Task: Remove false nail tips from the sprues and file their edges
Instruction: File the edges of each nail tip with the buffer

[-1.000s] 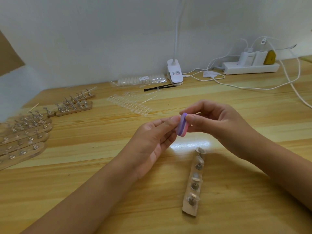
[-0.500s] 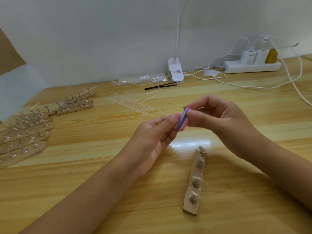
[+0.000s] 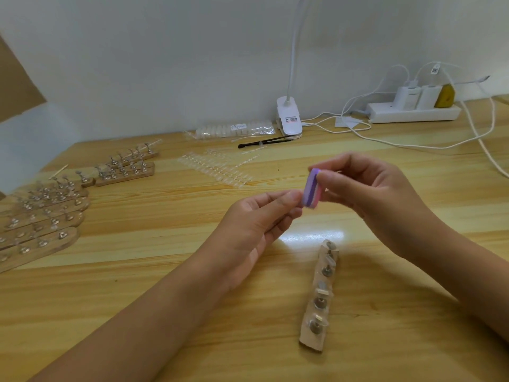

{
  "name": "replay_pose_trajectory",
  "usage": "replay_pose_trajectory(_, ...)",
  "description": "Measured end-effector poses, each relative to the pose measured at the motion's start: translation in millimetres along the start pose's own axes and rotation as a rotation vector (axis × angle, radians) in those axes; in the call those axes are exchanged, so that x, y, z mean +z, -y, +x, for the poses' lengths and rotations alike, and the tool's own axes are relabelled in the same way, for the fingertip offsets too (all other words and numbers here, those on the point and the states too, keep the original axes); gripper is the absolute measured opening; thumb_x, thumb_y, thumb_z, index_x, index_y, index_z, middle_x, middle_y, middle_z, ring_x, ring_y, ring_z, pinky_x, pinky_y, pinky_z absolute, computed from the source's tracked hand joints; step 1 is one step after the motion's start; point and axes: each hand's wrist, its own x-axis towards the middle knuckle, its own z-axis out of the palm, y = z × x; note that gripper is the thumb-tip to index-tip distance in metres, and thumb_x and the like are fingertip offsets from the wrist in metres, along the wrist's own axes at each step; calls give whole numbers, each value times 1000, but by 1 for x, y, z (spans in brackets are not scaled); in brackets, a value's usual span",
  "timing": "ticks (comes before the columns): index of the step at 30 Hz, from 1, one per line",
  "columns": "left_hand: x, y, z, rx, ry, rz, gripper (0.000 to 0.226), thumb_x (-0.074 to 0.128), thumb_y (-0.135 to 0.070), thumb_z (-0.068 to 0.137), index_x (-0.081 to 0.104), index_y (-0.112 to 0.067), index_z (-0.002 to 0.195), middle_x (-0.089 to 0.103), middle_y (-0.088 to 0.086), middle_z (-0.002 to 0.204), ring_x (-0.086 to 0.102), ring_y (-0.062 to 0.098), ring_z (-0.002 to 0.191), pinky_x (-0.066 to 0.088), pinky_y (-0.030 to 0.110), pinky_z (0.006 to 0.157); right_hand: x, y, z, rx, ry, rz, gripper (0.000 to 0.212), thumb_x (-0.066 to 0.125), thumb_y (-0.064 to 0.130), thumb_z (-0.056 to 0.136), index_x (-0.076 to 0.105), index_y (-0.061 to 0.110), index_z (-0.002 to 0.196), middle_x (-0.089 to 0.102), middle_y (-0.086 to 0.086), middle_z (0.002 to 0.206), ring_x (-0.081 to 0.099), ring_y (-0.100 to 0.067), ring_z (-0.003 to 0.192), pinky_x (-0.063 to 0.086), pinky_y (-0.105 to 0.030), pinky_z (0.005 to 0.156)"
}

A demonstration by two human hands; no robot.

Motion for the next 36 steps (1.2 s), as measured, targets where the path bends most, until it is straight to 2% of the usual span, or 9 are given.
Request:
replay_pose_trajectory(7,0,3,-1,2,3,104,31,78,-31,68,78,-15,94,72,-1,87,66,4,79,52,14,74,-10,2,4,59,108,-133,25,67,31,80,76,17,99,75,-5,93,70,-13,84,54,-19,73)
replay_pose_trajectory(10,1,3,-4,68,25,330,26,77,-39,69,79,-25,90,73,-10,85,66,0,82,49,12,75,-9,1,3,95,203,-226,22,65,34,83,77,23,98,75,0,96,70,-13,88,53,-16,74)
replay_pose_trajectory(13,0,0,-5,124,28,501,25,75,-44,71,79,-30,91,75,-13,86,68,-3,87,48,9,75,-6,0,2,53,177,-260,21,64,34,84,77,25,98,75,3,97,70,-13,91,52,-15,77)
replay_pose_trajectory(17,-6,-6,-5,105,9,458,30,75,-40,74,79,-22,97,74,-9,85,67,-2,84,52,18,82,-10,4,2,45,216,-248,23,64,35,83,77,25,100,75,1,98,70,-13,90,54,-17,78)
replay_pose_trajectory(21,1,-2,-5,101,74,529,17,77,-32,78,79,-25,94,75,-9,86,67,-2,83,49,11,76,-10,4,2,15,175,-202,22,65,30,84,77,22,101,76,-2,98,71,-17,90,55,-20,77)
replay_pose_trajectory(25,0,-2,-5,104,58,513,28,76,-43,70,78,-26,92,73,-11,84,67,-1,85,50,15,77,-13,8,3,60,274,-249,22,64,32,84,76,25,101,76,-1,97,71,-15,91,54,-18,76)
replay_pose_trajectory(29,0,-3,-4,131,73,526,30,75,-43,69,79,-27,93,75,-10,87,68,-1,86,49,10,75,-10,3,2,13,204,-217,23,65,29,84,76,20,101,75,-3,95,71,-19,90,55,-19,76)
replay_pose_trajectory(34,-3,-4,-3,117,64,487,33,75,-40,70,78,-23,98,75,-10,88,68,0,89,51,15,80,-12,6,3,49,247,-211,23,66,31,82,76,21,99,75,-2,95,72,-13,87,54,-17,73)
replay_pose_trajectory(36,-1,-1,-4,97,79,512,27,77,-36,74,77,-24,99,76,-9,93,68,1,91,50,15,81,-11,3,3,28,189,-160,21,67,29,82,77,20,98,75,-3,94,72,-14,87,55,-19,74)
